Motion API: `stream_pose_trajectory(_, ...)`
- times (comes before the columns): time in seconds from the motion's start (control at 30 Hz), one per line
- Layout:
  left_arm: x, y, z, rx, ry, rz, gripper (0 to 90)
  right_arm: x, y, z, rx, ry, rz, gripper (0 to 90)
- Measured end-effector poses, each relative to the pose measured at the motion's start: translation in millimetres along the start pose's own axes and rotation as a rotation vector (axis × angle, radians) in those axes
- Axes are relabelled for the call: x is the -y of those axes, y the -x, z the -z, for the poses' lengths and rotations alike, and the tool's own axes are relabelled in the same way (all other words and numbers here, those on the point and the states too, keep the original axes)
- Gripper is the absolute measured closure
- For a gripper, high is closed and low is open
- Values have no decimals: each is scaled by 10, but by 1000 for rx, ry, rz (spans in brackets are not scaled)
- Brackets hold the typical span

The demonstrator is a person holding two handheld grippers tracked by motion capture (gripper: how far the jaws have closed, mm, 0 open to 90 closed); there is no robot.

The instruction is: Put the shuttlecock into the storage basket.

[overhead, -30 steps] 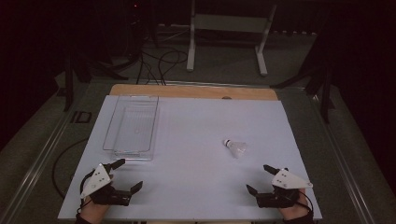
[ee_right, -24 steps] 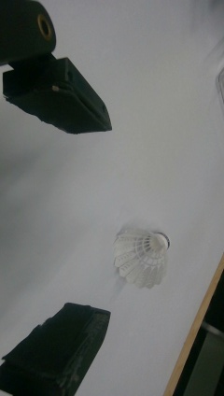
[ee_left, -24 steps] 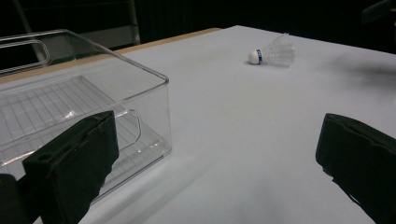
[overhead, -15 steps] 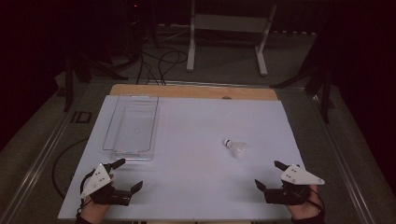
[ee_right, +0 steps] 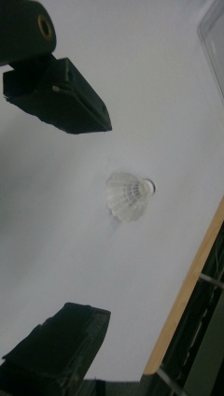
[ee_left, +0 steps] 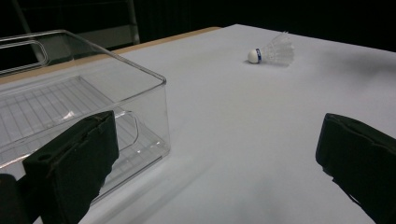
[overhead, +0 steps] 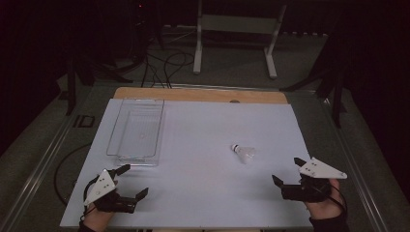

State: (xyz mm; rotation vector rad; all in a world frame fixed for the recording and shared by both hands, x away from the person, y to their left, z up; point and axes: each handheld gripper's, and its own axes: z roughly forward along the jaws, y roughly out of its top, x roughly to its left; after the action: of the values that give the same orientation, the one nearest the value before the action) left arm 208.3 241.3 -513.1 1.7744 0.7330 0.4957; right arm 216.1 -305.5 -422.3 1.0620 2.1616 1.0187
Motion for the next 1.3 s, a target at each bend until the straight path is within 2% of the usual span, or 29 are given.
stream_pose_trajectory(0.6,-4,-1,4,6,3,2,0,-295,105,-70,-22,-48,-58,88)
stream_pose_trajectory(0.7,-5,-1,4,6,5,3,0,-333,112,-103,-34,-68,-75,89)
stream_pose_trajectory(0.93,-4,-1,3,9,5,3,0,-397,122,-246,-47,-149,-80,87)
stream_pose_trajectory(1.3,-4,2,2,9,2,1,0,-449,127,-405,-75,-196,-75,88)
